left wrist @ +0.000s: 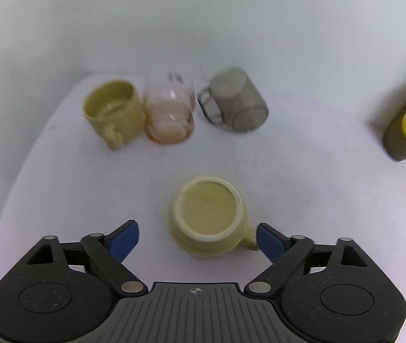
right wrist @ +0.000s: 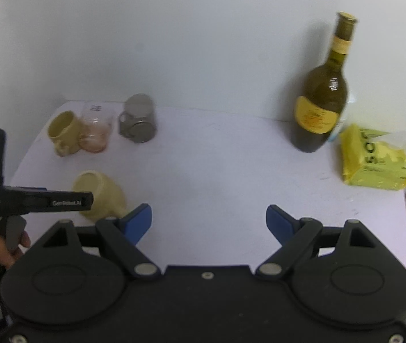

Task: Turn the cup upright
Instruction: 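Lower the cream mug onto the table and open the left gripper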

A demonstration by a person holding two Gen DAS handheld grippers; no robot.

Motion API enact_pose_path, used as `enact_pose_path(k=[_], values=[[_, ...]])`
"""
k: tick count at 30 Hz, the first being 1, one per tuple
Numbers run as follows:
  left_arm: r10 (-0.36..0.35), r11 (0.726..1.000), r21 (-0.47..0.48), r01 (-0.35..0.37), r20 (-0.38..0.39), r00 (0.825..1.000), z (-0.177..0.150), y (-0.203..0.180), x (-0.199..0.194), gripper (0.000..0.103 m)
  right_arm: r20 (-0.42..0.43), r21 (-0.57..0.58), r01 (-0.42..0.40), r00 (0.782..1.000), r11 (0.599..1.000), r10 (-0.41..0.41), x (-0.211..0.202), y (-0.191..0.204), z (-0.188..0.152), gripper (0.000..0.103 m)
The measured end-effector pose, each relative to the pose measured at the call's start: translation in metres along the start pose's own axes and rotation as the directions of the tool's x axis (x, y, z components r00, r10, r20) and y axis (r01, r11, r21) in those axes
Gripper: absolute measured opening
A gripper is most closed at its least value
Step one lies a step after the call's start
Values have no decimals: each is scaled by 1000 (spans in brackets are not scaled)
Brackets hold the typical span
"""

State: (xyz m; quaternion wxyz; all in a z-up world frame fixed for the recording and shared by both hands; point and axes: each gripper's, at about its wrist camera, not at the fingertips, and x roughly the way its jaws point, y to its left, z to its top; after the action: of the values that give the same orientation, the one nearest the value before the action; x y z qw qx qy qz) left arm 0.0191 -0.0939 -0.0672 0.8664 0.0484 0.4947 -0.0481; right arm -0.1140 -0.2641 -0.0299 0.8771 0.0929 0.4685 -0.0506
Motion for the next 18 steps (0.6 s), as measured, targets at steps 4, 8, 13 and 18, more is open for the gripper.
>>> enact_pose_path(k=[4,8,13,18], values=[[-7,1000,-13,8,77,997,-7,35,-56,103,20,-23,-25,999,999,26,-23,43,3,90],[-3,998,-58,9,92,996,-22,70,-93,103,43,-82,-36,998,996,39,-47,85,-2,103],[26,995,-97,-20,60,998,-56,106,-116,103,13,-110,-31,999,993,32,-54,125,-19,103],[13,989,-145,-8,38,999,-77,134,-121,103,-6,-129,-7,1000,992,6,-54,150,-44,103]])
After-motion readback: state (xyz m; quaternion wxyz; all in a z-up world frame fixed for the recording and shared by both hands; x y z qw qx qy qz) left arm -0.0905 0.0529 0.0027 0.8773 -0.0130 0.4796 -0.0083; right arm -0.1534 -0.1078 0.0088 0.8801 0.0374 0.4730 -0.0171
